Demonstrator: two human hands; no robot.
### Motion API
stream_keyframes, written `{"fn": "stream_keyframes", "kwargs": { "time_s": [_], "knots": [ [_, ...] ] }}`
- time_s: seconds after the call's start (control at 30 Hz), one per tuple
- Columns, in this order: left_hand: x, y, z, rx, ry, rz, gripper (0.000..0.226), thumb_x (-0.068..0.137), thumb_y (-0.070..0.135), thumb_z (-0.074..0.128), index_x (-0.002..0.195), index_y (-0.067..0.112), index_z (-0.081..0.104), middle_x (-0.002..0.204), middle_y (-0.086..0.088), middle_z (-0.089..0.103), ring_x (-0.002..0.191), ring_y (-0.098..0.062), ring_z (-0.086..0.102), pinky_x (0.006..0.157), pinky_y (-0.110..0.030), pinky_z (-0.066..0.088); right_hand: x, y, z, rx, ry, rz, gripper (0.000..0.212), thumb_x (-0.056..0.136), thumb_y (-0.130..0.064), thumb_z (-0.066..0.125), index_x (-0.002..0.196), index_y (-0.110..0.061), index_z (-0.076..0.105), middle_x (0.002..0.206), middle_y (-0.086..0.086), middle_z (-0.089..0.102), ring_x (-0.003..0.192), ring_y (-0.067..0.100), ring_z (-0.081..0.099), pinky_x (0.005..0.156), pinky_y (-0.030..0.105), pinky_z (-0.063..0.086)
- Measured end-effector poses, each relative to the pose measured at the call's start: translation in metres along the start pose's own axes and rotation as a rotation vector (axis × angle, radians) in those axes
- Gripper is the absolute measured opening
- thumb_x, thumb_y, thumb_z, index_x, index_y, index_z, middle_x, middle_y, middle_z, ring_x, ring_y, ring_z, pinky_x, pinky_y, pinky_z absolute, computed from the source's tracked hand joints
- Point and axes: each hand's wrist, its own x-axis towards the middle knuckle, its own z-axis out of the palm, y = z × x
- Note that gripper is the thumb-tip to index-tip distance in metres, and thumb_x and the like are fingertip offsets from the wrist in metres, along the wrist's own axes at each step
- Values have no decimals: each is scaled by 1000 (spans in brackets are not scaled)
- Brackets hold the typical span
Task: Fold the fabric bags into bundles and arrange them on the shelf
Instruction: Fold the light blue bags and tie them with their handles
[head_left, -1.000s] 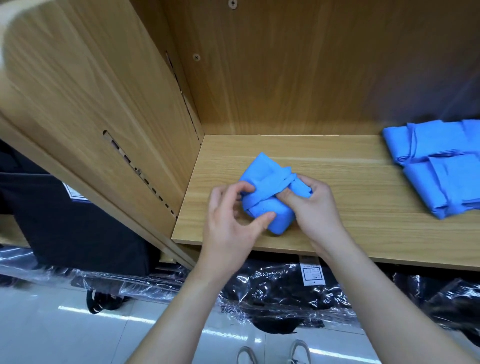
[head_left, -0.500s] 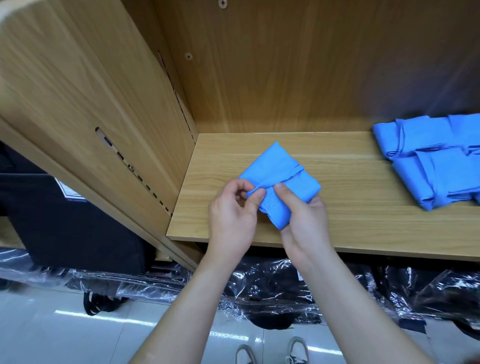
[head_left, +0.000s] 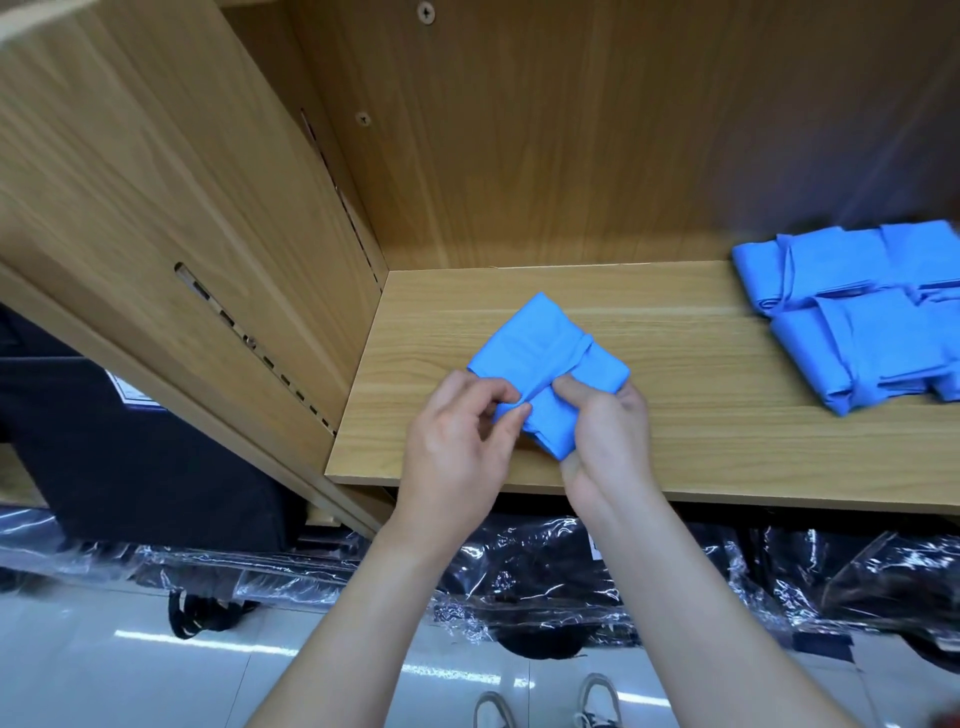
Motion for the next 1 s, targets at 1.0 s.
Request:
{"fn": "stream_keyframes", "kwargs": {
  "time_s": [1.0],
  "knots": [
    [20, 102, 83, -406, -96, 9, 55, 72, -2, 62, 114, 32, 53, 110, 12, 61, 101, -14, 59, 90, -28, 46, 8, -112, -110, -326, -297, -211, 36, 67, -17, 57, 102, -26, 63, 102, 0, 68, 96, 16, 60, 87, 38, 42]
  ]
}}
